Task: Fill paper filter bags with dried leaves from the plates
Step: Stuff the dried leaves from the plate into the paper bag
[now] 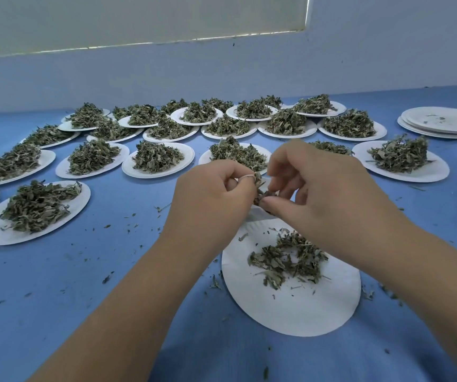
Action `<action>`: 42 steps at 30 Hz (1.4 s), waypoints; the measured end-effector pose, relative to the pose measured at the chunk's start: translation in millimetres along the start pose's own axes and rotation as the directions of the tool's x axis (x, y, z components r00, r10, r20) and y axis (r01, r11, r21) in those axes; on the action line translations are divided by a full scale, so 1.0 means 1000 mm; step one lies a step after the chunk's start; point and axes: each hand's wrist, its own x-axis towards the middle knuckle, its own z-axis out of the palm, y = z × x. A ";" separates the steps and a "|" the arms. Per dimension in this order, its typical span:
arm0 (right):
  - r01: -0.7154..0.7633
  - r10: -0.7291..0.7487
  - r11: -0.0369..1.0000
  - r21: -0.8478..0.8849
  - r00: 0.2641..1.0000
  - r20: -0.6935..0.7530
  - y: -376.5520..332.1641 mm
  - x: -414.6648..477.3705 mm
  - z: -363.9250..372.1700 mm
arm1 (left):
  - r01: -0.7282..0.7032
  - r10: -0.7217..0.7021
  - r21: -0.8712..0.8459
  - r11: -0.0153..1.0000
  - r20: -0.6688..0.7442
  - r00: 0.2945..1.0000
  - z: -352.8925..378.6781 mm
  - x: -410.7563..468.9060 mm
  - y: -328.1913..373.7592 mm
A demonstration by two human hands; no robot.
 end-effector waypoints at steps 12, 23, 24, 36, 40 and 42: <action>0.158 -0.165 0.976 -0.152 0.986 -0.037 0.003 0.004 0.007 | -0.002 0.003 -0.039 0.999 0.024 1.000 0.001 0.000 0.000; 0.190 -0.190 0.981 -0.024 0.982 0.016 0.010 -0.010 -0.002 | 0.027 -0.028 -0.105 0.994 -0.005 1.000 -0.002 -0.002 0.002; 0.186 -0.186 0.982 -0.025 0.982 0.004 0.012 -0.012 -0.004 | 0.027 -0.028 -0.103 0.994 -0.013 1.000 -0.002 -0.001 0.002; 0.246 -0.232 0.957 -0.156 0.967 0.104 0.014 -0.014 0.003 | 0.040 -0.040 -0.124 0.992 -0.004 0.999 0.000 -0.001 0.001; 0.260 -0.242 0.950 -0.171 0.963 0.122 0.014 -0.012 0.008 | 0.052 -0.051 -0.129 0.990 0.013 0.999 0.002 -0.001 0.001; 0.251 -0.243 0.960 -0.127 0.967 0.078 0.014 -0.014 0.005 | 0.055 -0.058 -0.137 0.989 -0.013 0.998 0.001 0.000 0.000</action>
